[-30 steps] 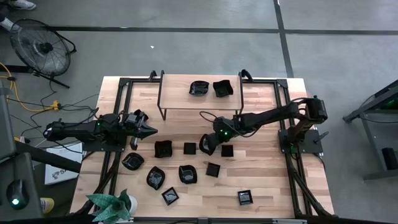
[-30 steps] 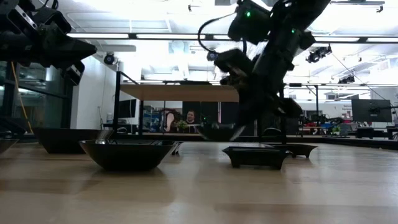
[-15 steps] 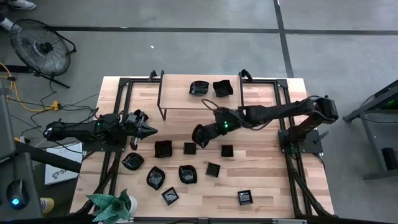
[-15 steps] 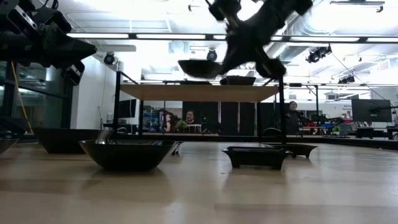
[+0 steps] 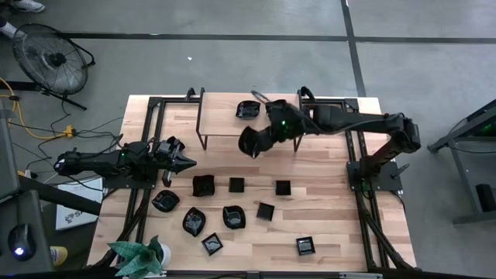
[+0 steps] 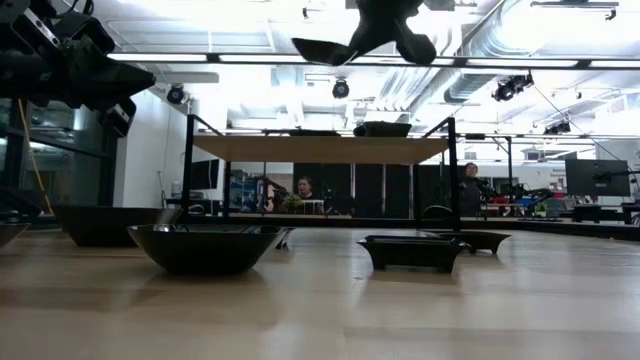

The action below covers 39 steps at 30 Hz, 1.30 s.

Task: Pick & Place Mini shaped plates
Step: Stack the leaf-shaped plate on the leaf-shaped plate

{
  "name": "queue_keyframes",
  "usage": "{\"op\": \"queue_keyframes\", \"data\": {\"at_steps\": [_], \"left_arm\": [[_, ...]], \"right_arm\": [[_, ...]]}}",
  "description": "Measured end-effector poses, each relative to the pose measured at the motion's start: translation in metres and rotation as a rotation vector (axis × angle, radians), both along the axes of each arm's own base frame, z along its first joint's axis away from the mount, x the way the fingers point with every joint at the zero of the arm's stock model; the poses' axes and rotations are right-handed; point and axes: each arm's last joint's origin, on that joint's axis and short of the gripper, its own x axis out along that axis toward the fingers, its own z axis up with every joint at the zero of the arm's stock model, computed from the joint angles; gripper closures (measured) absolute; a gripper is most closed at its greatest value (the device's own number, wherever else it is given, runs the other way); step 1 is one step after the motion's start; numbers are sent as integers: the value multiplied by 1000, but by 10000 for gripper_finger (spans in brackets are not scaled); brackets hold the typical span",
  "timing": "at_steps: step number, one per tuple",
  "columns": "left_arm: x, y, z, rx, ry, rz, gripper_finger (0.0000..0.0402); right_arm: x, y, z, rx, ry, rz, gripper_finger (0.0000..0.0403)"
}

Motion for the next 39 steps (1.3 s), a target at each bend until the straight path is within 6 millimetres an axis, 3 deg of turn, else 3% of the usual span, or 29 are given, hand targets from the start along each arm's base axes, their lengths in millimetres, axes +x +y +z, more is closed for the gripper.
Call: {"op": "queue_keyframes", "data": {"at_steps": [7,12,19,27,39], "left_arm": [[0,0,0,0,0,-1,400],[0,0,0,0,0,0,400],[0,0,0,0,0,0,400],[0,0,0,0,0,0,400],[0,0,0,0,0,0,400]], "right_arm": [[-4,-17,15,-15,-30,-187,402],[-6,-23,11,-26,-64,-434,402],[2,-28,2,51,-237,-713,402],[32,-33,-17,166,-376,-814,402],[51,-23,-44,229,-373,-910,403]]}}
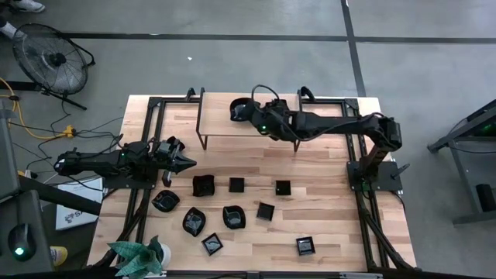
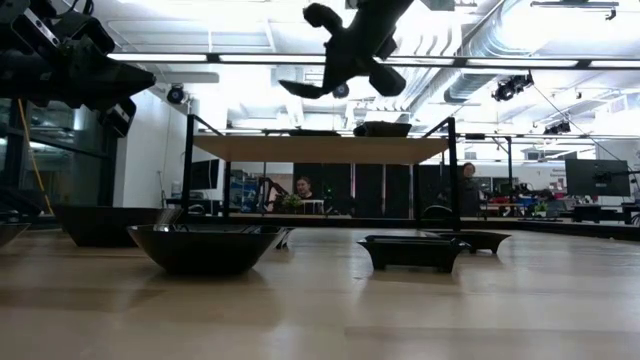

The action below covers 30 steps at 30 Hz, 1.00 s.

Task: Pick & Place Mini shaped plates
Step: Stack the leaf-shaped plate on the leaf-shaped plate

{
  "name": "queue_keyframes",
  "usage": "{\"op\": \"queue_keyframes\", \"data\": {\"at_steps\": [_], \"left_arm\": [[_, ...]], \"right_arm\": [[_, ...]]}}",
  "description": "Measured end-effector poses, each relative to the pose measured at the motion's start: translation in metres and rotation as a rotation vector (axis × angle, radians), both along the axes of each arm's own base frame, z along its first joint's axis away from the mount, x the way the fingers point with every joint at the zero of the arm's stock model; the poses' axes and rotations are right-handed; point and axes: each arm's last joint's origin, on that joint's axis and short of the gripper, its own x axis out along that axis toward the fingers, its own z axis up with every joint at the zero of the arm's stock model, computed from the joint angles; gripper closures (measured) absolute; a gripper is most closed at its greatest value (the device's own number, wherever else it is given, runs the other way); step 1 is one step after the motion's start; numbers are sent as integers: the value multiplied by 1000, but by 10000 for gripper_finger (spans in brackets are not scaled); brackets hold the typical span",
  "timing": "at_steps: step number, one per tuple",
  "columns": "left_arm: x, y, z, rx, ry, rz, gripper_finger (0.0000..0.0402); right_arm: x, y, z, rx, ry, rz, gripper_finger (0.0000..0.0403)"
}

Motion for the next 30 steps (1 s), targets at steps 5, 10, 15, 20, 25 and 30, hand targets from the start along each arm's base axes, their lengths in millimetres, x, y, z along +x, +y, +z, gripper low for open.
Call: {"op": "queue_keyframes", "data": {"at_steps": [5,10,15,20,25,30], "left_arm": [[0,0,0,0,0,0,400],[0,0,0,0,0,0,400],[0,0,0,0,0,0,400],[0,0,0,0,0,0,400],[0,0,0,0,0,0,400],[0,0,0,0,0,0,400]], "right_arm": [[5,-5,-11,17,9,-27,402],[6,-15,-17,33,21,-46,402],[3,-23,-20,41,53,-65,402],[0,-27,-21,64,70,-72,402],[0,-27,-22,72,77,-70,398],[-1,-30,-22,81,74,-70,396]]}}
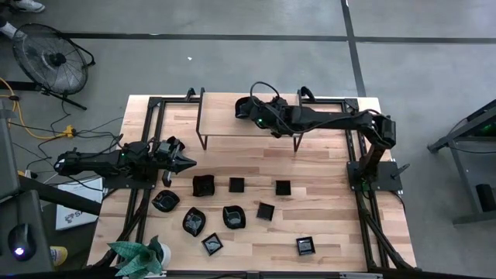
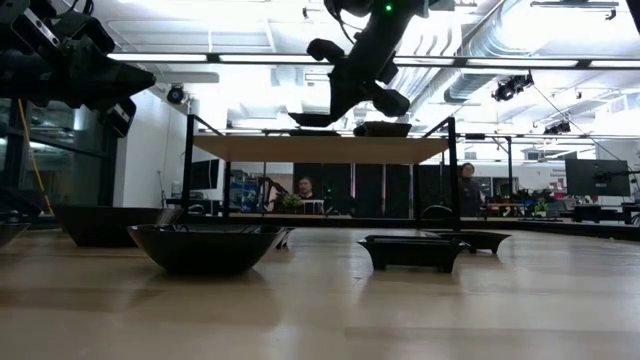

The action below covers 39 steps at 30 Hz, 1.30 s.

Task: Pick & Place Mini shaped plates
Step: Stack the leaf-shaped plate on the leaf-shaped plate

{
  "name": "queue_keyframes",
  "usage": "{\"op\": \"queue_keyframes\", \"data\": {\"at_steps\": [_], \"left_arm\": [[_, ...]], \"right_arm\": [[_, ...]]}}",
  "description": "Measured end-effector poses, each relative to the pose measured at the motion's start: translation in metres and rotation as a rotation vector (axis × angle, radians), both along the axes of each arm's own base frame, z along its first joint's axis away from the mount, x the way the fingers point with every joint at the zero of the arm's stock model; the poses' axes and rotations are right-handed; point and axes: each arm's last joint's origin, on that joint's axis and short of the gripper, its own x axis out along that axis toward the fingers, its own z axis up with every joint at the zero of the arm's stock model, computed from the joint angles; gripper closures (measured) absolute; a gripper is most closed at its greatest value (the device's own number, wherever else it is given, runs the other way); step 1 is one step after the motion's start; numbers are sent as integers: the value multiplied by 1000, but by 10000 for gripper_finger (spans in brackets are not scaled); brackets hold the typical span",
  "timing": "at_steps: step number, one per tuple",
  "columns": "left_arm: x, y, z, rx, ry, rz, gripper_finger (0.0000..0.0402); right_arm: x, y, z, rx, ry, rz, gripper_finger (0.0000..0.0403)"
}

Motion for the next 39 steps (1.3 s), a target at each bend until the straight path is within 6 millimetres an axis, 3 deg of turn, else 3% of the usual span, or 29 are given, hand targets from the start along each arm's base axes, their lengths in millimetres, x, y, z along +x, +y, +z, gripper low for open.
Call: {"op": "queue_keyframes", "data": {"at_steps": [39], "left_arm": [[0,0,0,0,0,0,400]], "right_arm": [[2,-7,4,-72,10,31,284]]}}
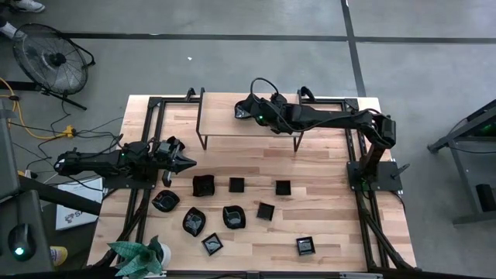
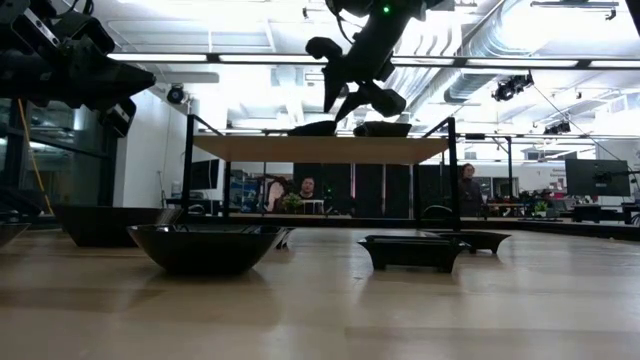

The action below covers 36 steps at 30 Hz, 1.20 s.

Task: Pick & Place Mini shaped plates
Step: Stack the leaf-shaped plate on the leaf-shaped plate, then put the square-shaped plate on the shelf

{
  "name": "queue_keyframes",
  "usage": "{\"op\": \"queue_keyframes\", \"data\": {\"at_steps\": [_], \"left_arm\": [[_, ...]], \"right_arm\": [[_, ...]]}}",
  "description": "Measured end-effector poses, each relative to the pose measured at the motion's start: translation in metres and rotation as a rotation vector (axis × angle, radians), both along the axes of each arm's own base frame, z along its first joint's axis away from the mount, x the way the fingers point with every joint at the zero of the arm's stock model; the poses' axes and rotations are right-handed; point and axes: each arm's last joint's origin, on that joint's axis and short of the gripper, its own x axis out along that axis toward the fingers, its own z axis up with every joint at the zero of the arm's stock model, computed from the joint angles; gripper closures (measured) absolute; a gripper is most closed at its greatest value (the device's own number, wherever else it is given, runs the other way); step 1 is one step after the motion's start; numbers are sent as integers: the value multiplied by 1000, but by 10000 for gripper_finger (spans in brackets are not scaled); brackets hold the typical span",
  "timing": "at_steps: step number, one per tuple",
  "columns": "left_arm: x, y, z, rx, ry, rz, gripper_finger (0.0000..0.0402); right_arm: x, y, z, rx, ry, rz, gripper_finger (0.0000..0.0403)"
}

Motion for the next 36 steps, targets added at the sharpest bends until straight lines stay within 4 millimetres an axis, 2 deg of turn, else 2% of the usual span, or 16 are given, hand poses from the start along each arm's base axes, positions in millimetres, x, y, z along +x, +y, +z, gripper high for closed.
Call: {"op": "queue_keyframes", "data": {"at_steps": [23,36], "left_arm": [[0,0,0,0,0,0,400],[0,0,0,0,0,0,400]], "right_arm": [[-1,2,4,-36,45,75,276],[-8,41,38,-213,87,307,276]]}}
